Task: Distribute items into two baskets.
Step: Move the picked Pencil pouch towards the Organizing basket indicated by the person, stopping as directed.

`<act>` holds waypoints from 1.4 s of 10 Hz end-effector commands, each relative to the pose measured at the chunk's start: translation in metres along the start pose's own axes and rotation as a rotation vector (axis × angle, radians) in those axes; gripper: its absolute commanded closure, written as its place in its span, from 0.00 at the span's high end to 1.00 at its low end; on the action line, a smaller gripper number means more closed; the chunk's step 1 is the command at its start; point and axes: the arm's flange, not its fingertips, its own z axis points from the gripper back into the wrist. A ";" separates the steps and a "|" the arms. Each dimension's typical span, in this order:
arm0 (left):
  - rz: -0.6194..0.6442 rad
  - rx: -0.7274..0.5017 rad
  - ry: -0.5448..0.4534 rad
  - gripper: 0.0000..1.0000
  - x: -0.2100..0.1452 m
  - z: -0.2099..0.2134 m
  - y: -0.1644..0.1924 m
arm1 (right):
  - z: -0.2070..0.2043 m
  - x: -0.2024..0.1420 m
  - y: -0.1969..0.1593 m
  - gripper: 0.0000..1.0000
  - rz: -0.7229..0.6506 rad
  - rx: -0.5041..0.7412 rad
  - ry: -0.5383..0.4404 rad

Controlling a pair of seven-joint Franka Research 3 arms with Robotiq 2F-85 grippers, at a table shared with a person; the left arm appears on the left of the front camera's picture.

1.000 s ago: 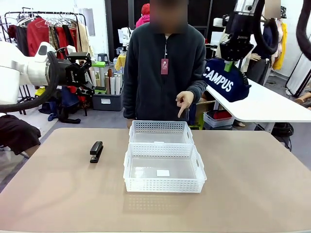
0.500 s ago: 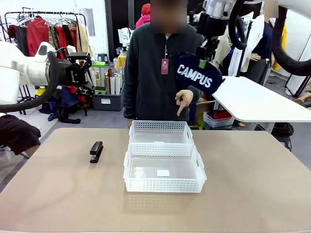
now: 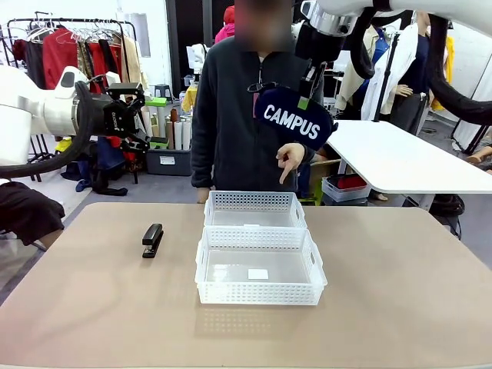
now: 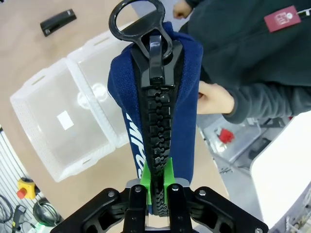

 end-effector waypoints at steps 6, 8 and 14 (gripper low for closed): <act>-0.004 -0.001 -0.002 1.00 0.000 0.001 -0.002 | 0.003 0.003 -0.004 0.00 -0.012 -0.006 -0.010; -0.004 -0.001 -0.002 1.00 0.000 0.001 -0.002 | -0.017 0.011 0.001 0.00 0.053 0.020 0.009; -0.004 -0.001 -0.002 1.00 0.000 0.001 -0.002 | -0.081 0.054 0.035 0.00 0.332 0.009 0.092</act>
